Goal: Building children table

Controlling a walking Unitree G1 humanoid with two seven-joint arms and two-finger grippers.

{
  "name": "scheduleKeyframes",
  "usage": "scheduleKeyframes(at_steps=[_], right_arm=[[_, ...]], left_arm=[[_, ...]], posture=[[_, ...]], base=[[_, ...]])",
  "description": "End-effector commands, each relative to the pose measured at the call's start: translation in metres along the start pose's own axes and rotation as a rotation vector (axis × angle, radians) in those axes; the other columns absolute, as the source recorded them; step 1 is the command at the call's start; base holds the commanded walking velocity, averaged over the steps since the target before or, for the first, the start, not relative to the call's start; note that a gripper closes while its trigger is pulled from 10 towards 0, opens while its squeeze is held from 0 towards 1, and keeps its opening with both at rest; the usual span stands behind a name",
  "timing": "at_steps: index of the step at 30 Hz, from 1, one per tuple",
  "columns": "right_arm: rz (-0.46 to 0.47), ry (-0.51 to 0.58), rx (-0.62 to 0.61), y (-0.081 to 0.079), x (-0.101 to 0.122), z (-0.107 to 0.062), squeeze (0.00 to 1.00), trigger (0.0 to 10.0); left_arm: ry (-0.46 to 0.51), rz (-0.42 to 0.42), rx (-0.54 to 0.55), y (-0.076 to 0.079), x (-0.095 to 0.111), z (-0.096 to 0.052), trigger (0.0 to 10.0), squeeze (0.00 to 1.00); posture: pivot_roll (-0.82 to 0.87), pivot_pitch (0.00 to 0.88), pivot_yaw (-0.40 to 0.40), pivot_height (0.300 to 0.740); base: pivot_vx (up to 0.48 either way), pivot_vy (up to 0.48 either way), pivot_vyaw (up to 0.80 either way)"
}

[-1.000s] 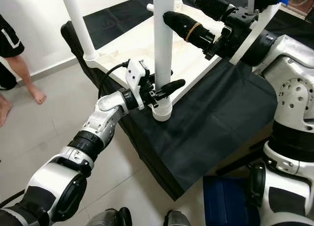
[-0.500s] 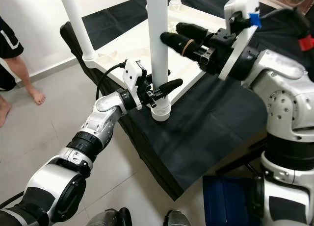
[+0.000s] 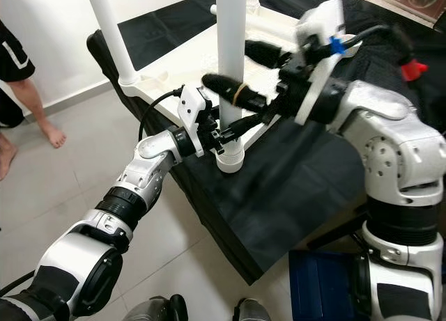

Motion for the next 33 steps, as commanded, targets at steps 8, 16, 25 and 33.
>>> scheduleKeyframes(at_steps=[8, 16, 25, 33], right_arm=[[-0.009, 0.005, 0.078, -0.017, -0.008, 0.017, 0.0, 10.0], [-0.007, 0.03, 0.139, -0.011, -0.006, 0.028, 0.0, 8.1], [0.009, 0.02, 0.204, -0.003, -0.004, 0.021, 0.0, 0.0], [0.019, 0.024, 0.236, 0.005, 0.0, 0.015, 0.0, 0.0]], left_arm=[[-0.059, -0.023, -0.012, 0.004, -0.018, -0.007, 0.0, 0.0], [-0.059, -0.025, -0.017, 0.006, -0.019, -0.006, 0.0, 0.0], [-0.058, -0.023, -0.019, 0.006, -0.018, -0.007, 0.0, 0.0], [-0.06, -0.019, -0.018, 0.005, -0.017, -0.007, 0.0, 0.0]], posture=[[-0.1, 0.192, 0.045, 0.74], [-0.1, 0.195, 0.041, 0.74], [-0.1, 0.196, 0.039, 0.74], [-0.1, 0.196, 0.037, 0.74]], base=[[0.0, 0.0, 0.0], [0.0, 0.0, 0.0], [0.0, 0.0, 0.0], [0.0, 0.0, 0.0]])
Point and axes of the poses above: a point about 5 cm out from each wrist's last joint towards the gripper, its own z axis pointing out of the wrist towards the gripper, its own x axis along the axis of the wrist's last joint, y = z × x, the point moved 6 cm from there along z, pointing out of the wrist towards the gripper, and after that the axes turned 3 degrees about -z, right-handed, at the moved point
